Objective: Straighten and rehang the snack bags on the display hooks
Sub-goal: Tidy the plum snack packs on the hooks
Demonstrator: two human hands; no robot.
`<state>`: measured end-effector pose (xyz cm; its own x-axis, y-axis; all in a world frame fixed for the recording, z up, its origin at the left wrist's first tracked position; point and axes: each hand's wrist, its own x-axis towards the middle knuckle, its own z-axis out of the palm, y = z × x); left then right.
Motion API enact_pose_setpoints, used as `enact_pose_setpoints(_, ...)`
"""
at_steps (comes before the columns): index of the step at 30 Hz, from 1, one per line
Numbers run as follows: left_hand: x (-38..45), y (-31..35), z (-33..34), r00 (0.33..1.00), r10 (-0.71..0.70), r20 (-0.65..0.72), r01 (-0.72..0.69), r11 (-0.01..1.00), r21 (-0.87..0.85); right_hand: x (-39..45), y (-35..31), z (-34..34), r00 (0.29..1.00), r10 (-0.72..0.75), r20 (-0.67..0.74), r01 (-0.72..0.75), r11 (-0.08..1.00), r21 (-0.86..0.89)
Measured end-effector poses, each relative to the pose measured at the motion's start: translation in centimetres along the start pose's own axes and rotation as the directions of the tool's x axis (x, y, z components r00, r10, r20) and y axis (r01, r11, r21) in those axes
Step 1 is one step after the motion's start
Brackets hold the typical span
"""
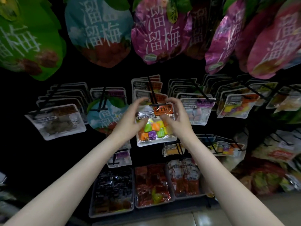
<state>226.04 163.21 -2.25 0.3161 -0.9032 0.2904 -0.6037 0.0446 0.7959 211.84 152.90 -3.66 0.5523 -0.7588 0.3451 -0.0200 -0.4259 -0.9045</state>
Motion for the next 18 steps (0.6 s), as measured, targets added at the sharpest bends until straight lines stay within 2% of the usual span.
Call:
enact_pose_setpoints(4, 0.2, -0.2, 0.8, 0.983, 0.124, -0.138, -0.099, 0.98, 0.173, 0.3, 0.4, -0.2, 0.998, -0.068, 0.011, 0.069, 0.993, -0.097)
enact_pose_setpoints(8, -0.3, -0.6, 0.9, 0.951, 0.242, -0.19, -0.201, 0.956, 0.216, 0.0, 0.5, -0.2, 0.989, -0.107, 0.1, 0.113, 0.992, -0.052)
enact_pose_setpoints(11, -0.1, -0.4, 0.9, 0.922, 0.32, -0.217, -0.253, 0.923, 0.289, -0.3, 0.3, 0.0, 0.997, -0.083, -0.001, 0.083, 0.996, 0.035)
enact_pose_setpoints(13, 0.5, -0.5, 1.2, 0.932, 0.324, -0.163, -0.238, 0.886, 0.399, 0.2, 0.4, 0.3, 0.996, -0.049, -0.08, 0.052, 0.998, 0.046)
enact_pose_setpoints(14, 0.8, -0.6, 1.5, 0.944, 0.308, -0.119, -0.218, 0.852, 0.476, 0.5, 0.6, 0.5, 0.993, -0.056, -0.104, 0.059, 0.998, 0.031)
enact_pose_setpoints(16, 1.2, -0.8, 2.2, 0.948, 0.316, -0.032, -0.217, 0.718, 0.662, 1.0, 1.0, 1.0, 0.988, -0.062, -0.14, 0.064, 0.998, 0.008)
enact_pose_setpoints(18, 1.3, -1.2, 2.7, 0.937, 0.348, 0.021, -0.24, 0.6, 0.763, 1.0, 1.2, 1.3, 0.986, -0.043, -0.164, 0.044, 0.999, 0.007)
